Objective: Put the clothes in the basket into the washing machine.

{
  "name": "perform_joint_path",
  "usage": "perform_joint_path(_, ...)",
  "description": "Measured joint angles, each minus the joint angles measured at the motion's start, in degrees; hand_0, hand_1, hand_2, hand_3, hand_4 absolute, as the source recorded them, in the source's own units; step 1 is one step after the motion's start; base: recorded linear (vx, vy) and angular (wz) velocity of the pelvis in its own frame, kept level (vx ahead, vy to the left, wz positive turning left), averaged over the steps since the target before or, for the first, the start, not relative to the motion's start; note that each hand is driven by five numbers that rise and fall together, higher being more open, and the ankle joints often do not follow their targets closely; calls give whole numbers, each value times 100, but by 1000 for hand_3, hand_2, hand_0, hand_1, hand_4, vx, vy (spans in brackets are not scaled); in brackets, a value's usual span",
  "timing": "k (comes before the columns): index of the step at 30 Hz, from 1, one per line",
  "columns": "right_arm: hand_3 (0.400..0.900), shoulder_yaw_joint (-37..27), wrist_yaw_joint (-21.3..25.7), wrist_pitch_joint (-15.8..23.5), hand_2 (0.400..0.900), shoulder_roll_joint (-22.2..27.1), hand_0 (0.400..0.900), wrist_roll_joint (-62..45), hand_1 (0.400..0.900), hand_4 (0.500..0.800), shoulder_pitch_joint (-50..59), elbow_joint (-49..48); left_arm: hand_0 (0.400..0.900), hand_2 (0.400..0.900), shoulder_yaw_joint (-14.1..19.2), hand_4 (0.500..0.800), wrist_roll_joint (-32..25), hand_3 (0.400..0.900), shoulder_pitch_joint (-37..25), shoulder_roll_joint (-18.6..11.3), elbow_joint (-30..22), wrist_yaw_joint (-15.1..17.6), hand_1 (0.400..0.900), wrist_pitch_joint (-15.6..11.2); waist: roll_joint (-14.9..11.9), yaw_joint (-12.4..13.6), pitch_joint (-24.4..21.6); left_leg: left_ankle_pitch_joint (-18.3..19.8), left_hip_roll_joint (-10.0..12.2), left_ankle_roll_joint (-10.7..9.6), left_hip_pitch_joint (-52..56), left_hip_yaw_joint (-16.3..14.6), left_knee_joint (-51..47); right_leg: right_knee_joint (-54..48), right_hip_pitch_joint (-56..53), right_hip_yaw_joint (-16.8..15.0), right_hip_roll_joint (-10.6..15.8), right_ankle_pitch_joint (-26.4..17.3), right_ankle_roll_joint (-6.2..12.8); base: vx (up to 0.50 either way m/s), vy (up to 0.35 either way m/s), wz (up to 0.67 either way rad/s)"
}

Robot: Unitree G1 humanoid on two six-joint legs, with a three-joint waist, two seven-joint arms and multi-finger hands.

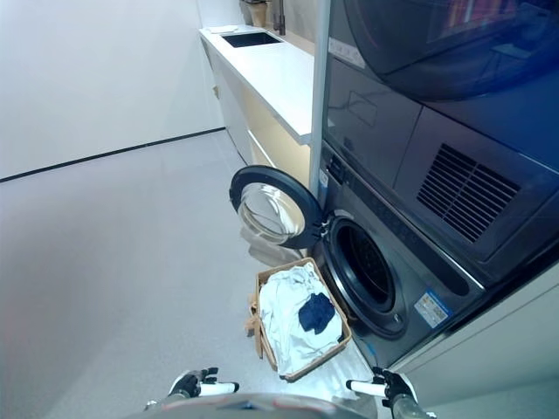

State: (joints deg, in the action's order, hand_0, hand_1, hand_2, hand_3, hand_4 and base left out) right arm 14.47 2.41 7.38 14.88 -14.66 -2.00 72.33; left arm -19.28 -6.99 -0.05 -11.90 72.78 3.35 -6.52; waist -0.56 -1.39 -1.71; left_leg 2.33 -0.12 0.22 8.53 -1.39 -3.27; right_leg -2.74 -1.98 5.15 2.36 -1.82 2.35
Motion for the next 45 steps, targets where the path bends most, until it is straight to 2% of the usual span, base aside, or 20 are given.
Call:
perform_joint_path(5, 900, -5, -4, -10, 900, 1, 900, -5, 900, 800, 65, 124, 900, 900, -1, 800, -32, 900, -37, -3, 25, -3, 900, 0, -8, -1, 21, -10, -35, 22, -8, -1, 3, 139, 77, -22, 42, 28, 35, -12, 143, -3)
perform_joint_path(9, 900, -13, -13, -17, 900, 24, 900, -5, 900, 800, 154, 168, 900, 900, 0, 800, -32, 900, -79, 2, 49, -21, 900, 0, 34, -2, 104, -30, -152, 114, -16, -7, 18, 502, 291, -138, 145, 135, 117, -28, 197, -1)
perform_joint_path(11, 900, -11, -15, -19, 900, 36, 900, -5, 900, 800, 191, 176, 900, 900, 0, 800, -30, 900, -116, 8, 82, -26, 900, 1, 51, -14, 171, 8, -318, 184, -46, 3, 108, 760, 416, -163, 270, 227, 183, -41, 218, 6)
perform_joint_path(12, 900, -23, -16, -21, 900, 52, 900, -6, 900, 800, 211, 182, 900, 900, -2, 800, -29, 900, -151, 20, 84, -31, 900, 0, 66, -23, 243, 2, -314, 261, -45, 5, 140, 1036, 514, -168, 332, 293, 235, -37, 227, 5)
perform_joint_path(14, 900, -14, -32, -26, 900, 47, 900, -8, 900, 800, 202, 200, 900, 900, 3, 800, -28, 900, -197, 6, 100, -31, 900, 0, 3, -37, 334, 68, -557, 339, -48, 25, 253, 1506, 704, -163, 533, 454, 314, -37, 232, -7)
perform_joint_path(16, 900, -87, -37, -24, 900, 52, 900, -18, 900, 800, 282, 284, 900, 900, 0, 800, -26, 900, -239, 20, 117, -47, 900, 3, 18, -34, 505, 114, -619, 515, -47, 19, 388, 2259, 1002, -89, 697, 479, 291, -1, 185, -19)
perform_joint_path(18, 900, -246, -42, -14, 900, 20, 900, -174, 900, 800, 232, 292, 900, 900, 2, 800, -21, 900, -189, -26, 132, -46, 900, 5, 12, -33, 521, 130, -708, 595, 60, -35, 400, 2738, 1197, 41, 874, 478, 263, 38, 91, -10)
perform_joint_path(20, 900, -250, -47, -4, 900, 18, 900, -225, 900, 800, 228, 291, 900, 900, 6, 800, -12, 900, -172, -39, 230, -45, 900, 7, -28, -51, 540, 113, -770, 710, 125, -61, 399, 2930, 1364, 55, 972, 487, 289, 39, 37, 3)
perform_joint_path(23, 900, -260, -54, 33, 900, 13, 900, -227, 900, 800, 270, 284, 900, 900, 5, 800, -10, 900, -172, -33, 303, -43, 900, 11, -68, -85, 512, 107, -780, 755, 124, -41, 387, 2773, 1643, 24, 1037, 483, 316, 85, -15, 18)
perform_joint_path(24, 900, -257, -55, 30, 900, 7, 900, -226, 900, 800, 291, 258, 900, 900, 8, 800, -10, 900, -176, -29, 322, -49, 900, 10, -92, -116, 527, 102, -775, 751, 131, -24, 383, 2451, 1661, 29, 1035, 448, 348, 106, -28, 20)
perform_joint_path(26, 900, -254, -53, 34, 900, -44, 900, -227, 900, 800, 294, 162, 900, 900, 26, 800, -10, 900, -178, -7, 368, -48, 900, 9, -136, -199, 583, 100, -764, 741, 230, 26, 313, 1746, 1671, 20, 1036, 222, 642, 99, -23, 18)
perform_joint_path(27, 900, -252, -53, 32, 900, -59, 900, -228, 900, 800, 307, 159, 900, 900, 36, 800, -9, 900, -178, 7, 371, -49, 900, 7, -170, -209, 609, 100, -773, 701, 317, 43, 258, 1466, 1669, 20, 1048, 95, 722, 74, -26, 17)
perform_joint_path(30, 900, -253, -45, 20, 900, -112, 900, -227, 900, 800, 294, 171, 900, 900, 41, 800, -9, 900, -165, 0, 369, -45, 900, 4, -328, -212, 564, 225, -827, 525, 497, 189, 194, 982, 1525, 20, 1084, -17, 774, 77, -37, 15)
perform_joint_path(31, 900, -256, -42, 12, 900, -140, 900, -228, 900, 800, 253, 187, 900, 900, 41, 800, -9, 900, -164, -5, 369, -33, 900, 5, -374, -206, 562, 299, -837, 452, 566, 286, 214, 858, 1400, -4, 1067, -184, 751, 107, -46, 12)
perform_joint_path(33, 900, -299, -35, 13, 900, -97, 900, -231, 900, 800, 221, 190, 900, 900, 39, 800, -9, 900, -159, 83, 365, -41, 900, 4, -240, -202, 546, 483, -693, 309, 550, 361, 393, 906, 1310, -7, 891, -226, 744, 129, -53, 13)
perform_joint_path(34, 900, -299, -39, 6, 900, -66, 900, -230, 900, 800, 231, 185, 900, 900, 39, 800, -10, 900, -160, 105, 358, -41, 900, 4, -201, -194, 532, 554, -608, 257, 548, 359, 471, 924, 1274, -3, 831, -306, 637, 150, -60, 18)
perform_joint_path(36, 900, -294, -38, -7, 900, -31, 900, -229, 900, 800, 226, 192, 900, 900, 40, 800, -12, 900, -175, 114, 353, -35, 900, 3, -221, -196, 509, 776, -590, 201, 545, 370, 671, 1044, 1253, -35, 743, -556, 297, 152, -69, 19)
perform_joint_path(37, 900, -295, -35, -12, 900, 13, 900, -229, 900, 800, 230, 191, 900, 900, 40, 800, -12, 900, -172, 148, 352, -35, 900, 2, -181, -189, 487, 882, -537, 192, 496, 369, 771, 1067, 1260, -33, 705, -534, 247, 157, -75, 21)
perform_joint_path(42, 900, -281, -23, -59, 900, 30, 900, -231, 900, 800, 242, 196, 900, 900, 39, 800, -31, 900, -430, 146, 350, -2, 900, 4, -259, -240, 465, 985, -427, 178, 278, 506, 904, 1129, 1378, 58, 697, -484, 303, 230, -117, 20)
perform_joint_path(45, 900, -226, -20, -103, 900, 29, 900, -231, 900, 800, 285, 183, 900, 900, 38, 800, -39, 900, -469, 135, 348, 31, 900, 8, -272, -331, 435, 1008, -378, 168, 247, 730, 886, 1285, 1460, 141, 684, -356, 274, 297, -151, 42)
